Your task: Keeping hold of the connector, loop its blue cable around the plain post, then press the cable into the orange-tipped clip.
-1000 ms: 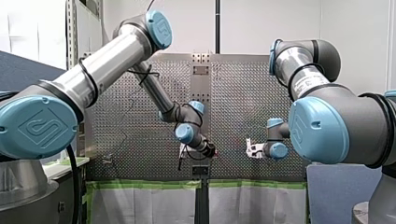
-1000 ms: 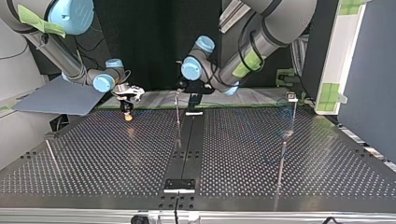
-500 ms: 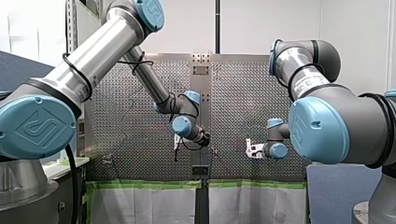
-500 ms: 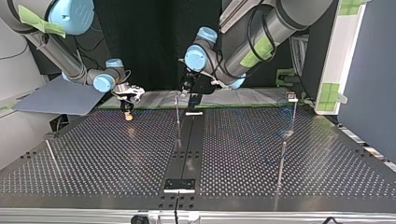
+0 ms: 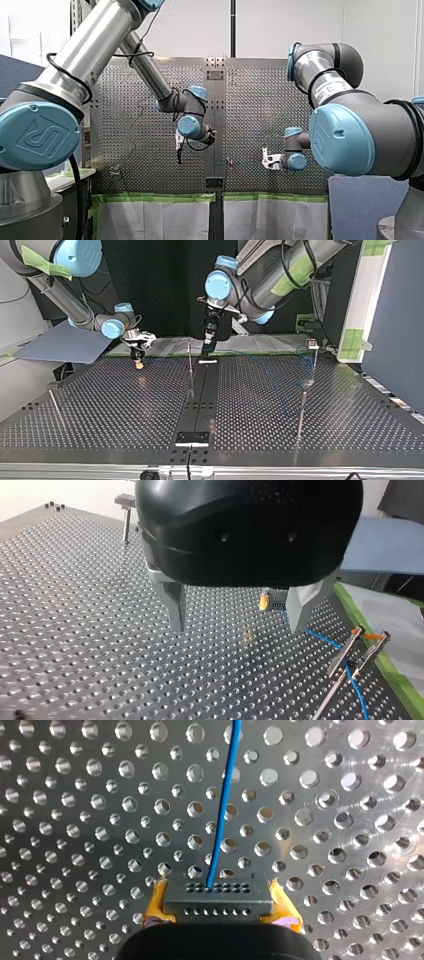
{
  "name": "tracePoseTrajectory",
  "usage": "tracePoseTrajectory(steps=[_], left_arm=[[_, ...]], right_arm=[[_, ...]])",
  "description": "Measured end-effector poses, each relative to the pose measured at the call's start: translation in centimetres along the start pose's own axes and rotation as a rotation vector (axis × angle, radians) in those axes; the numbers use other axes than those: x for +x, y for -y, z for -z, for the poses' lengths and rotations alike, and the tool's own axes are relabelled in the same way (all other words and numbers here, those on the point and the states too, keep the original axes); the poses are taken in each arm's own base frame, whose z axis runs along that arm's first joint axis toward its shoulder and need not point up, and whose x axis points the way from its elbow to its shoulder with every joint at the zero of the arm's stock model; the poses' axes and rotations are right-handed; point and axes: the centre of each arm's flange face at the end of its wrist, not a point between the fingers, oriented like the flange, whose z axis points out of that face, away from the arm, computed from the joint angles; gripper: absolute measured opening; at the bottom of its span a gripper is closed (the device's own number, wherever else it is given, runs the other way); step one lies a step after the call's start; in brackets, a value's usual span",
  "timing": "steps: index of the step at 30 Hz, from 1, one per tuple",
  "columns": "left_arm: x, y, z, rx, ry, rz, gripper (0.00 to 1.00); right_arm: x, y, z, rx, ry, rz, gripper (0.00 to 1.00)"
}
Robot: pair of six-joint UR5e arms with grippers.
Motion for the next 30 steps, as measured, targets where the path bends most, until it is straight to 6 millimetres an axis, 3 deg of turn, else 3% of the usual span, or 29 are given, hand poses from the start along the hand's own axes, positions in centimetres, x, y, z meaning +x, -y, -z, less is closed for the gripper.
tracePoseTrajectory(steps=[14, 30], left_arm=[[-1.6, -1.8, 5.9, -0.067, 0.012, 0.008, 1.0], [-2.8, -3.6, 11.3, -0.066, 0.048, 0.023, 1.0]], right_arm=[[-0.3, 0.7, 0.0, 0.011, 0.0, -0.017, 0.0], [-0.5, 0.8, 0.0, 0.023, 0.007, -0.028, 0.0]])
